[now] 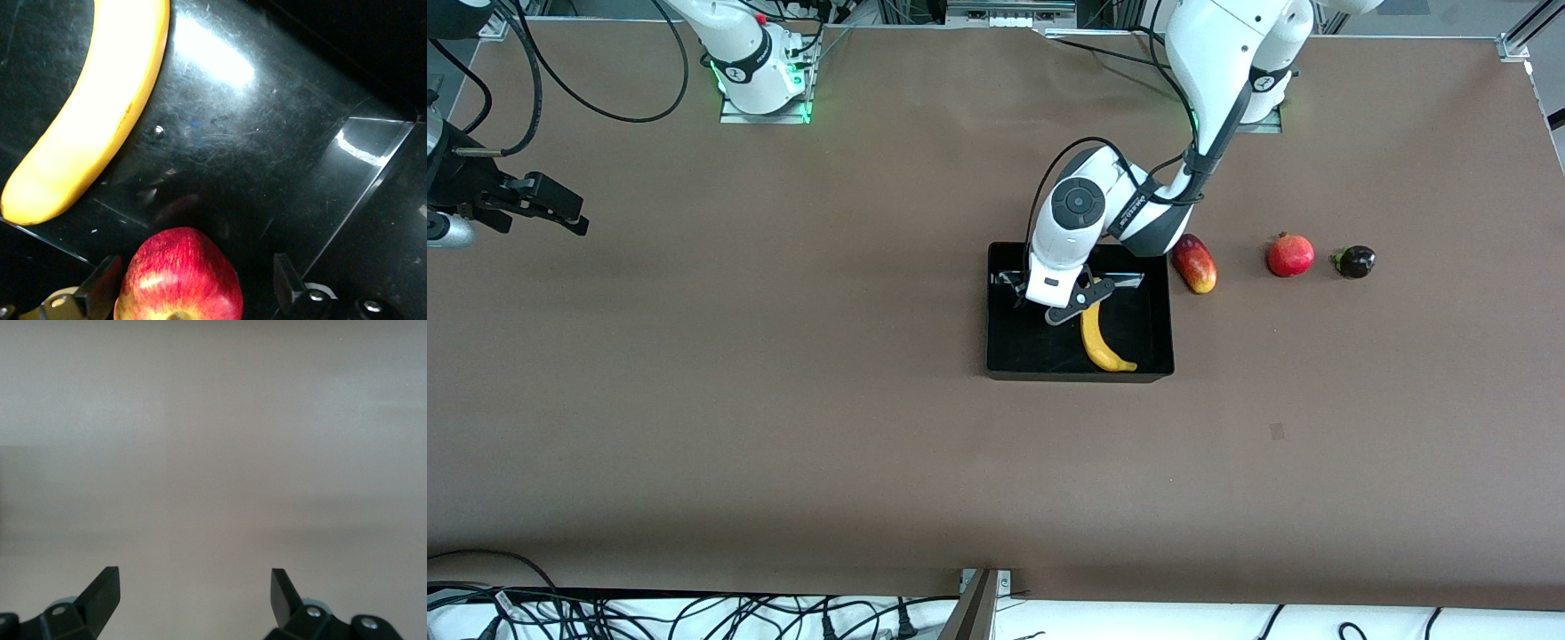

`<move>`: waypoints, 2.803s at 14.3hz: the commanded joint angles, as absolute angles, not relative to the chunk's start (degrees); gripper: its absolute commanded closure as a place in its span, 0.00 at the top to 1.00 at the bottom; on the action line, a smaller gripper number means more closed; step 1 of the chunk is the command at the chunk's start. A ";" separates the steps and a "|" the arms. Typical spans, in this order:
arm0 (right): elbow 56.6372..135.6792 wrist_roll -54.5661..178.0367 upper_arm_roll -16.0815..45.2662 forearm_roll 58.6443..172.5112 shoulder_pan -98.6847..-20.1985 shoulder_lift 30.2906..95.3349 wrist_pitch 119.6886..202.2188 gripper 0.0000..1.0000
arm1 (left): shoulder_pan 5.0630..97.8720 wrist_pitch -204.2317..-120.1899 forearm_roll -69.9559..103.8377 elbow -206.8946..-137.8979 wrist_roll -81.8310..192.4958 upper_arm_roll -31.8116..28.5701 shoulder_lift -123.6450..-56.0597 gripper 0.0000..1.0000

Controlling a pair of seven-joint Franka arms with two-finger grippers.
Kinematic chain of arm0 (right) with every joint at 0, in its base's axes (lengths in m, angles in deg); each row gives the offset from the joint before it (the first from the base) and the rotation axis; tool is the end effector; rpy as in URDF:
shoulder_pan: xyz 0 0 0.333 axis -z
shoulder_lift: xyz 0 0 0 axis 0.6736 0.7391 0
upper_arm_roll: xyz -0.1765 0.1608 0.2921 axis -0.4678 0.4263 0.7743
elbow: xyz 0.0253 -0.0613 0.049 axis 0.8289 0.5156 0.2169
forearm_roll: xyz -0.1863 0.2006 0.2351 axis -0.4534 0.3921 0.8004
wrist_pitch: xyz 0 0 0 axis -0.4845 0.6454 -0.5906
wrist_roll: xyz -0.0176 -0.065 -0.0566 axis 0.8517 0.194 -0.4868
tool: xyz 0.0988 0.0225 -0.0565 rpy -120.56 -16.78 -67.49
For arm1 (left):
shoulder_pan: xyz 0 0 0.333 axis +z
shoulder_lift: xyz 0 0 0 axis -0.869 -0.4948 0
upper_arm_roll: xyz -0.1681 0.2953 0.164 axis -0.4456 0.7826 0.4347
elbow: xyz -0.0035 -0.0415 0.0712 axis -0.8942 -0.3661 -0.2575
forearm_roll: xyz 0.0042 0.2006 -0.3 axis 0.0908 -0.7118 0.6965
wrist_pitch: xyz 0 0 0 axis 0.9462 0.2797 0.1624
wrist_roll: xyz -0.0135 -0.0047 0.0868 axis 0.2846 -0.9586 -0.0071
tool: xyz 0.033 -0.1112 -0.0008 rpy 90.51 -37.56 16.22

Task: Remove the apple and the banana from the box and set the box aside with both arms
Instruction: 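Lift the apple out with the left gripper and set it beside the pomegranate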

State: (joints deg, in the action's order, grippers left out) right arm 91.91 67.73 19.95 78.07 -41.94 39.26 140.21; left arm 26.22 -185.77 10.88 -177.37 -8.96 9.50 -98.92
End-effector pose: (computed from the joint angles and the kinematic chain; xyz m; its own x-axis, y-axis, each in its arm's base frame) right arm 0.5273 -0.0058 0.6491 0.9997 -0.0247 0.0020 -0.0248 -0.9996 0.0099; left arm 0.5069 -0.4310 0.2728 0.8361 0.5410 -0.0908 0.5467 -0.8355 0.0552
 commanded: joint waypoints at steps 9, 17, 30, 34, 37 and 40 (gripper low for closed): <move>91.18 67.56 19.87 77.94 -41.99 39.44 140.17 1.00 | 26.94 -179.12 11.11 -176.05 -7.74 9.76 -97.02 0.00; 91.18 67.56 19.87 77.94 -41.99 39.44 140.17 1.00 | 44.92 -152.30 13.05 -169.73 18.49 7.93 -87.35 0.00; 91.18 67.56 19.95 78.03 -42.17 39.44 140.17 1.00 | 69.83 -165.94 4.61 -167.52 57.83 7.30 -96.29 0.00; 91.18 67.56 19.95 78.03 -42.17 39.35 140.17 1.00 | 69.83 -174.50 1.01 -167.69 57.83 7.65 -101.40 0.00; 91.18 67.56 19.95 78.03 -42.17 39.26 139.73 1.00 | 69.83 -178.02 -0.75 -167.69 57.65 8.70 -103.60 0.00; 91.18 67.56 19.43 78.03 -41.99 39.26 139.90 1.00 | 69.83 -179.61 -0.84 -167.69 57.56 8.88 -104.83 0.13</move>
